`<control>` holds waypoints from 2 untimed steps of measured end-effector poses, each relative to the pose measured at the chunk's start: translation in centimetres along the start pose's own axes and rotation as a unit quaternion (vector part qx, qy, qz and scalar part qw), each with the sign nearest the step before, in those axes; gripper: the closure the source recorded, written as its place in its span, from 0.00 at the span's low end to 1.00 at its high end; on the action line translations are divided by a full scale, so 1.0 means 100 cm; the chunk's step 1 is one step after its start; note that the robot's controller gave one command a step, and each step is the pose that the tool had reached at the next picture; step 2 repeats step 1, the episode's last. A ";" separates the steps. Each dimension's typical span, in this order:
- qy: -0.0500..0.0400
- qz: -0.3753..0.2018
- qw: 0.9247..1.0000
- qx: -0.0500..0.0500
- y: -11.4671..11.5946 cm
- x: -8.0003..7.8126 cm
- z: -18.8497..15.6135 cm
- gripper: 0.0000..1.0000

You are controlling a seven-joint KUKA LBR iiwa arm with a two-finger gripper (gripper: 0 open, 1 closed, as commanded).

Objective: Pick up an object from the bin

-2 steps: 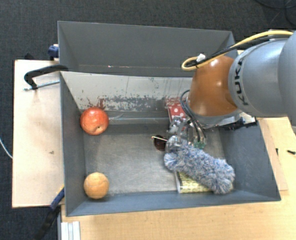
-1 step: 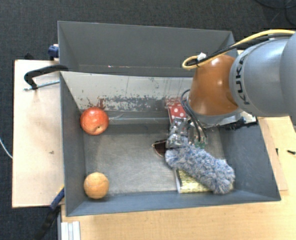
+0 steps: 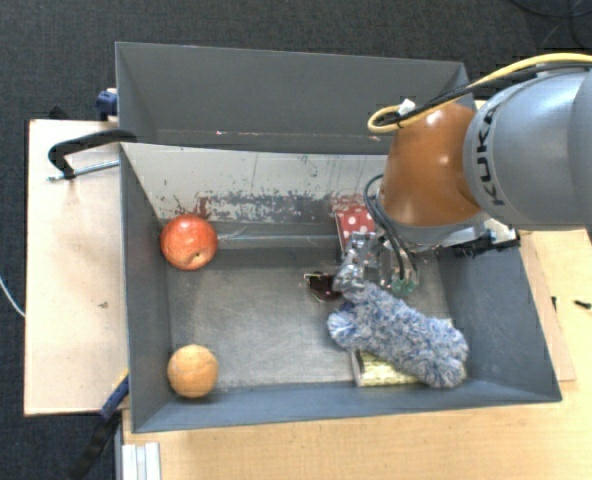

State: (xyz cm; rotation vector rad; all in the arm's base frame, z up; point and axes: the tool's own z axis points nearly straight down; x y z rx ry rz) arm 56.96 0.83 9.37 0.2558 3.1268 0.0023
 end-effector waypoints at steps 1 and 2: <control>0.001 0.000 1.000 0.000 0.000 0.000 -0.013 1.00; 0.001 0.000 1.000 0.000 0.000 0.000 -0.013 1.00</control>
Offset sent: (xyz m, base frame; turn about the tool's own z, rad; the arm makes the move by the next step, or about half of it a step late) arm 0.0001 0.0000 0.0521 0.0000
